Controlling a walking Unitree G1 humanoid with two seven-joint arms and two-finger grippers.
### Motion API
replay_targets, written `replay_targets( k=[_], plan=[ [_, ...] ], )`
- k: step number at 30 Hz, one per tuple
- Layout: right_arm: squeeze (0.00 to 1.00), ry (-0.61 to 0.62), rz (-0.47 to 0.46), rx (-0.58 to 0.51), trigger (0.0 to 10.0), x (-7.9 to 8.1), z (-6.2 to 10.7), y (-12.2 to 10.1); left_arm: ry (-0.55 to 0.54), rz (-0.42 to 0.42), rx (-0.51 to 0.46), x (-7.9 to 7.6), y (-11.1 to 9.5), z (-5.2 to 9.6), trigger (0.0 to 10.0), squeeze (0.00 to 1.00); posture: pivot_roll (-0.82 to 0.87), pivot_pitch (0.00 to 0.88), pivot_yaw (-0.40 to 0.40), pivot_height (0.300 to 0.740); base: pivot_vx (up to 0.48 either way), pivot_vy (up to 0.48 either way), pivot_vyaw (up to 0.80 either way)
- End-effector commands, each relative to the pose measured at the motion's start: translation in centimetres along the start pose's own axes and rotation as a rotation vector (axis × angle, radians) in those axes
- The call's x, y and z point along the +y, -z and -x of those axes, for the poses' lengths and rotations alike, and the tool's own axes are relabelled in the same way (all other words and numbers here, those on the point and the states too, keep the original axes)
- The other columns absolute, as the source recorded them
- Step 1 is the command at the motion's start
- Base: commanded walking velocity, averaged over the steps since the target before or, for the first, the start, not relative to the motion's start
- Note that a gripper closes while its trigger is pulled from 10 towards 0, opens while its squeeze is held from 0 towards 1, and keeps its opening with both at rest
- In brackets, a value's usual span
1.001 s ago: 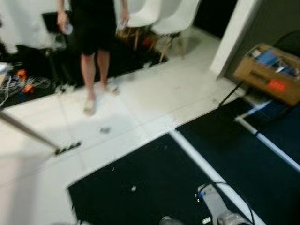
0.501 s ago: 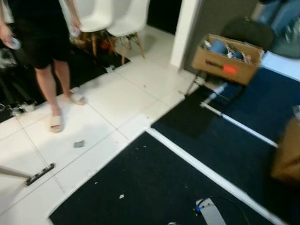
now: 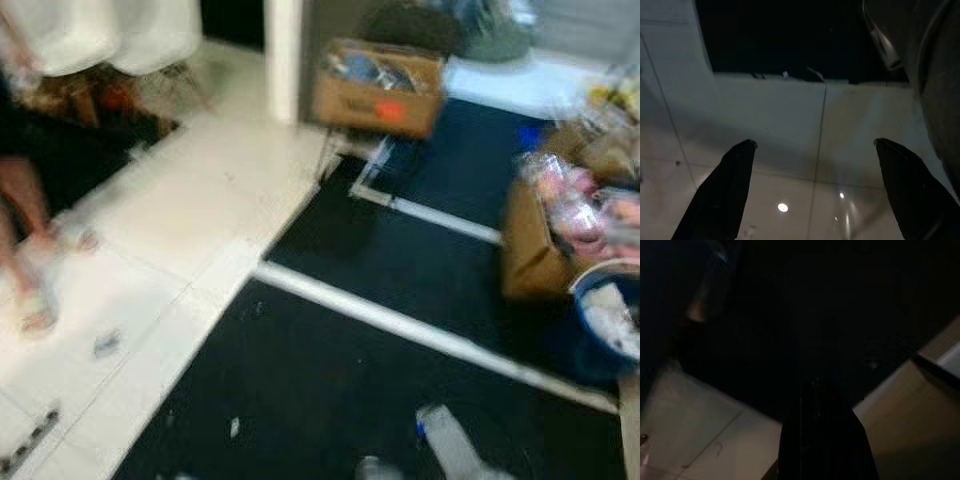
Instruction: Picking trash to rubbish bin
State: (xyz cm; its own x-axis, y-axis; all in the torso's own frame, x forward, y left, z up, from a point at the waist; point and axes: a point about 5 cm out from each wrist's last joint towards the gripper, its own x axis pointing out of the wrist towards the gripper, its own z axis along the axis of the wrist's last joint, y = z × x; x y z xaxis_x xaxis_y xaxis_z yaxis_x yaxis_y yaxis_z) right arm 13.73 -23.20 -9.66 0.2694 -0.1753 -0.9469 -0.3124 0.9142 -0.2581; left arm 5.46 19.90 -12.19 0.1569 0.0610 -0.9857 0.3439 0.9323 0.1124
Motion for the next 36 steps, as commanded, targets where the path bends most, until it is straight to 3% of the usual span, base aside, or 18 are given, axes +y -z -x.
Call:
replay_targets(
  k=[1,12,26,36],
  plan=[
    [0.0,0.001,0.009,-0.02,10.0,0.15,0.01,-0.61,0.028,0.016,-0.141,-0.79,-3.37,-0.03,10.0,0.0,0.02,0.016,0.01,0.74,0.0,0.0,-0.76],
    [0.0,0.015,0.058,-0.025,10.0,0.03,0.01,-0.56,0.046,0.048,-0.132,-0.66,-3.32,-0.03,10.0,0.0,0.01,0.017,0.012,0.74,0.068,0.0,-0.14],
    [0.0,0.025,0.073,-0.016,10.0,-0.26,0.02,-0.4,0.055,0.03,-0.132,-0.77,-3.39,-0.03,10.0,0.0,0.0,0.017,0.012,0.74,0.326,0.0,0.0],
    [0.0,0.036,0.064,-0.013,10.0,-0.8,0.05,-0.15,0.062,0.026,-0.133,-0.91,-3.44,-0.03,10.0,0.0,0.0,0.02,0.012,0.74,0.395,0.0,-0.55]
  ],
)
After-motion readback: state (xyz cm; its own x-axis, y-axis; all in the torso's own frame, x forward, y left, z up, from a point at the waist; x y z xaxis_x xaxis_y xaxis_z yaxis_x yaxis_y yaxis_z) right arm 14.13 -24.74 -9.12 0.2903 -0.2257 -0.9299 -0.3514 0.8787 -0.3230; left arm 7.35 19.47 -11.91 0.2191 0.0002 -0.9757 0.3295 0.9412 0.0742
